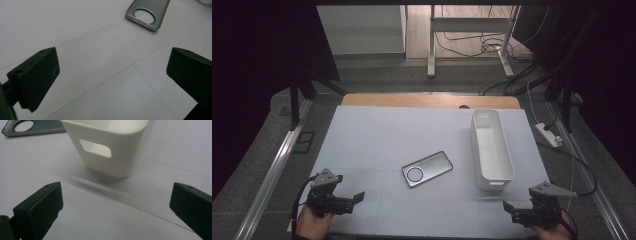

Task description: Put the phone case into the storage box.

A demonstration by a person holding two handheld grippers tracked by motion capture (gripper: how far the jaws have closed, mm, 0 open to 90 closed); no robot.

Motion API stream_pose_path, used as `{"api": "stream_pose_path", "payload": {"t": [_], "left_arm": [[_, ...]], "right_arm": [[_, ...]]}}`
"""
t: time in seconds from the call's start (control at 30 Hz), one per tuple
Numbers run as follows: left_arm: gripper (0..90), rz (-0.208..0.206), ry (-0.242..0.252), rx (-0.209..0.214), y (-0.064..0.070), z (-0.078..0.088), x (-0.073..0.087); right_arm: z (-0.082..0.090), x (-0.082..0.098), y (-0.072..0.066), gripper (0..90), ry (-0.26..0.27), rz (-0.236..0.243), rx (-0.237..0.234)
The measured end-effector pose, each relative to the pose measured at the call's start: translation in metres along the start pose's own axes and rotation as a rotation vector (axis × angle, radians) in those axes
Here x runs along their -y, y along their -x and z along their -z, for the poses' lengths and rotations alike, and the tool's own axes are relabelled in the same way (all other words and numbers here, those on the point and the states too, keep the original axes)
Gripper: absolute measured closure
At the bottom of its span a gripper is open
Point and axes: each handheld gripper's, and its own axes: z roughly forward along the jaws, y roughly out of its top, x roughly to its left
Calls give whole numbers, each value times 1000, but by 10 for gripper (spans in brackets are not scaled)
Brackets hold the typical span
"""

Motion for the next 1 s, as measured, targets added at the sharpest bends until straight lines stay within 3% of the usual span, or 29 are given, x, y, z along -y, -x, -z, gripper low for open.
{"api": "stream_pose_path", "payload": {"t": [0.77, 1.0], "left_arm": [[0, -63, -27, 39, 11, -27, -37], [0, -56, -33, 46, 14, -36, -47]], "right_arm": [[-1, 0, 0, 0, -3, 0, -4], [-1, 0, 1, 0, -4, -4, -4]]}}
